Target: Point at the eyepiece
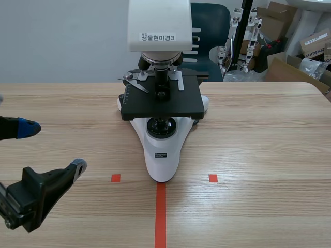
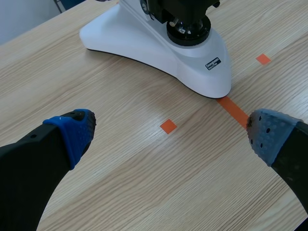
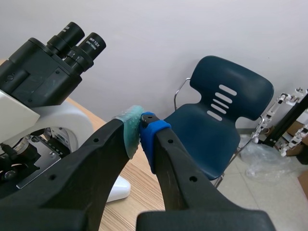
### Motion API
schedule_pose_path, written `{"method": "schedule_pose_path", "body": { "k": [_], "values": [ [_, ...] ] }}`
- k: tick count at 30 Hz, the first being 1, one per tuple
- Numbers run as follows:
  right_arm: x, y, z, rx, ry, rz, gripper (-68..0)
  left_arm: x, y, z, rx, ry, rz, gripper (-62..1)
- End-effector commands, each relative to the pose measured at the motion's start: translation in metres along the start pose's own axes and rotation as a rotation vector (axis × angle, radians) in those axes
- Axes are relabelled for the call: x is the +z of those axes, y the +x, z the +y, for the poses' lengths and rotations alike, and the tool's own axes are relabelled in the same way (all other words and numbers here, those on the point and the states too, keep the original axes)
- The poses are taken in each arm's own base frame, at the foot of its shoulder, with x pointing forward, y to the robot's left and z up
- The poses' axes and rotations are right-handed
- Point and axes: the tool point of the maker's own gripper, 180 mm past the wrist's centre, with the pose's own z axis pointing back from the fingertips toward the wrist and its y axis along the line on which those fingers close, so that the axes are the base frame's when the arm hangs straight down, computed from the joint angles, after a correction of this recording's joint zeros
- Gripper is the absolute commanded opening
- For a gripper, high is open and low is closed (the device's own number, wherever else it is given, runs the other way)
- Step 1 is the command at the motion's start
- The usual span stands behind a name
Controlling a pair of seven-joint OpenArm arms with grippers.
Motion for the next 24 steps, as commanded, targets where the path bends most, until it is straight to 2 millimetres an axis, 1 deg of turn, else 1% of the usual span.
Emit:
{"method": "schedule_pose_path", "body": {
  "k": [1,6,10,16,19,21,24],
  "values": [
    [-0.004,0.017,0.001,0.023,0.000,-0.036,-64.3,-0.001,0.005,-0.004,0.009,-0.009,-0.021,1.4],
    [-0.028,0.018,0.020,0.013,0.030,-0.038,-64.3,-0.001,0.005,-0.004,0.009,-0.009,-0.021,1.4],
    [-0.042,0.020,0.038,-0.019,0.069,-0.059,-64.3,-0.001,0.005,-0.004,0.009,-0.009,-0.021,1.4],
    [-0.056,0.026,0.058,-0.061,0.110,-0.094,-64.3,-0.001,0.005,-0.004,0.009,-0.009,-0.021,1.4],
    [-0.061,0.022,0.068,-0.076,0.132,-0.084,-64.3,-0.001,0.005,-0.004,0.009,-0.009,-0.021,1.4],
    [-0.063,0.020,0.070,-0.083,0.134,-0.078,-64.3,-0.001,0.005,-0.004,0.009,-0.009,-0.021,1.4],
    [-0.063,0.019,0.063,-0.076,0.097,-0.071,-64.3,-0.001,0.005,-0.004,0.009,-0.009,-0.021,1.4]
  ]
}}
